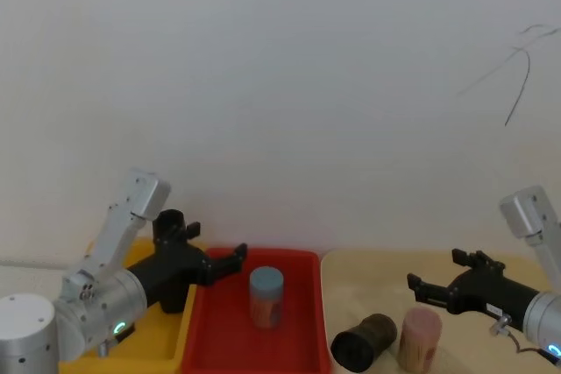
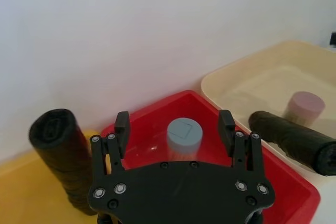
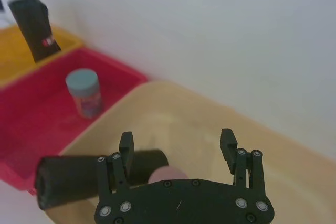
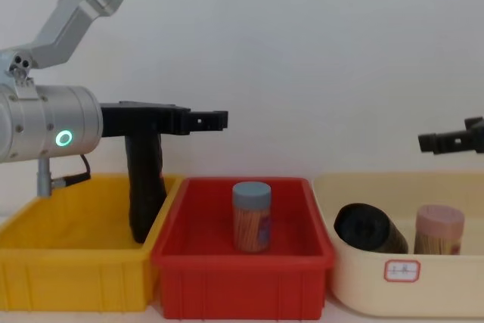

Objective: Pick up the garbage bag with the one hand and transfer it to the other hand.

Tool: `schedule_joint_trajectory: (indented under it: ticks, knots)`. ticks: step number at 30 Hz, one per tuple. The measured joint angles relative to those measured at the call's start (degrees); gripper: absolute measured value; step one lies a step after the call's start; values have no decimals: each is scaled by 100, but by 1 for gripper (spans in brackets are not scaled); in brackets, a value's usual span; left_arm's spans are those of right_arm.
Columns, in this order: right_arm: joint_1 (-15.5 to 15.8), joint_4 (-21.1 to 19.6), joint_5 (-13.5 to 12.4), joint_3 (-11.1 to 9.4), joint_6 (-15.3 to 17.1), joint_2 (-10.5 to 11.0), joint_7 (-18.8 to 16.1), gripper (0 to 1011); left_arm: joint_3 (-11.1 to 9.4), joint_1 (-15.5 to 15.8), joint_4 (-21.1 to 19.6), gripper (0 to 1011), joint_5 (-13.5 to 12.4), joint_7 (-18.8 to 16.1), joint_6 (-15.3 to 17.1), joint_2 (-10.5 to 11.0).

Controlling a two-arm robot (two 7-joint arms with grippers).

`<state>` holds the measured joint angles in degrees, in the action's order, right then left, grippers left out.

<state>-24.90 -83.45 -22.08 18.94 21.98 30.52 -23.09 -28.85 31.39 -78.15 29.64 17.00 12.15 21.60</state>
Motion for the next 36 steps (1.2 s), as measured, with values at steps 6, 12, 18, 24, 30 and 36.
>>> schedule_joint_trajectory:
  ticks: [6,12,18,24,30,36]
  knots:
    - [210,-322,-201,-178,-212,-85,83,1000,-52,91,135,1000,56,241,57,-51]
    - [462,-711,-421,-317,-410,-222,161,1000,-95,168,265,1000,93,421,93,-131]
    - [667,-1051,-614,-354,-541,-405,245,1000,-102,195,326,1000,128,558,100,-186]
    - [811,-1327,-770,-315,-573,-568,331,1000,-59,185,318,1000,166,645,82,-199]
    - [874,-1469,-848,-258,-556,-650,389,1000,-1,149,269,1000,199,704,49,-201]
    - [921,-1575,-901,-208,-532,-711,431,1000,31,127,238,1000,217,739,30,-201]
